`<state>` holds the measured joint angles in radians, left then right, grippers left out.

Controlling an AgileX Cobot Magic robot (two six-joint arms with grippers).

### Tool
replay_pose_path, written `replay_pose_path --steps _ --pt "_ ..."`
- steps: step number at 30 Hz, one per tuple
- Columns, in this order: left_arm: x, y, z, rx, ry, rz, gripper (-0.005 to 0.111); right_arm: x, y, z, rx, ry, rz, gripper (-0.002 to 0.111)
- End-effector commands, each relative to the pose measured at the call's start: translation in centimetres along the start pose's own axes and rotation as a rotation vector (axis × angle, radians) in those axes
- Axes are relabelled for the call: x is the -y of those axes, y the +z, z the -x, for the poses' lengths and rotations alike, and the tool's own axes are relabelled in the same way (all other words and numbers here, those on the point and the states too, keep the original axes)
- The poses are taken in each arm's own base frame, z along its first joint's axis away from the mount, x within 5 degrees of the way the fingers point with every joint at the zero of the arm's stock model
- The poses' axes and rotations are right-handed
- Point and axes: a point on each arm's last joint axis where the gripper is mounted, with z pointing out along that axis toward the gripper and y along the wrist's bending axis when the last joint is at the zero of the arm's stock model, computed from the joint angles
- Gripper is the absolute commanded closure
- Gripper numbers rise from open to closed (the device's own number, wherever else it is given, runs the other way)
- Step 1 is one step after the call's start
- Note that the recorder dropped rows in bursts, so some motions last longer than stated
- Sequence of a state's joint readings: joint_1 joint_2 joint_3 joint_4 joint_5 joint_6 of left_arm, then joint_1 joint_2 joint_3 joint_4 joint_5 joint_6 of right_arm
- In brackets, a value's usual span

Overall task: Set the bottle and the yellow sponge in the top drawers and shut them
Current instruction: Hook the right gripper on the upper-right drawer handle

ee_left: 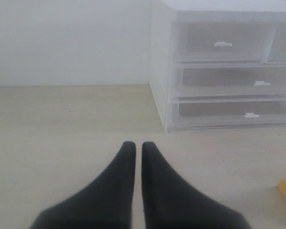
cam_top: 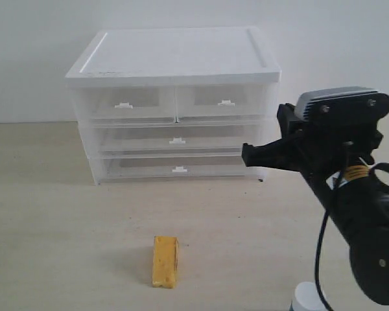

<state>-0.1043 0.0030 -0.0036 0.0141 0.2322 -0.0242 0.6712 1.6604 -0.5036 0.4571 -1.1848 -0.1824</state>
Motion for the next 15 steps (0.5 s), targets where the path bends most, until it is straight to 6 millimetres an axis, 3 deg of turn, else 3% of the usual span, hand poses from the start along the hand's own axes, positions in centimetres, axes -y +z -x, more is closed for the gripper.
replay_pose_path --steps 1,10,15 --pt "0.0 0.0 -0.1 0.003 -0.006 0.004 0.102 -1.6 1.1 -0.7 0.011 -0.012 -0.02 0.108" --pt "0.0 0.0 -0.1 0.003 -0.006 0.004 0.102 -3.5 2.6 -3.1 -0.036 -0.003 -0.026 0.108" --pt "0.0 0.0 -0.1 0.003 -0.006 0.004 0.102 -4.1 3.7 -3.0 -0.014 0.016 -0.026 0.108"
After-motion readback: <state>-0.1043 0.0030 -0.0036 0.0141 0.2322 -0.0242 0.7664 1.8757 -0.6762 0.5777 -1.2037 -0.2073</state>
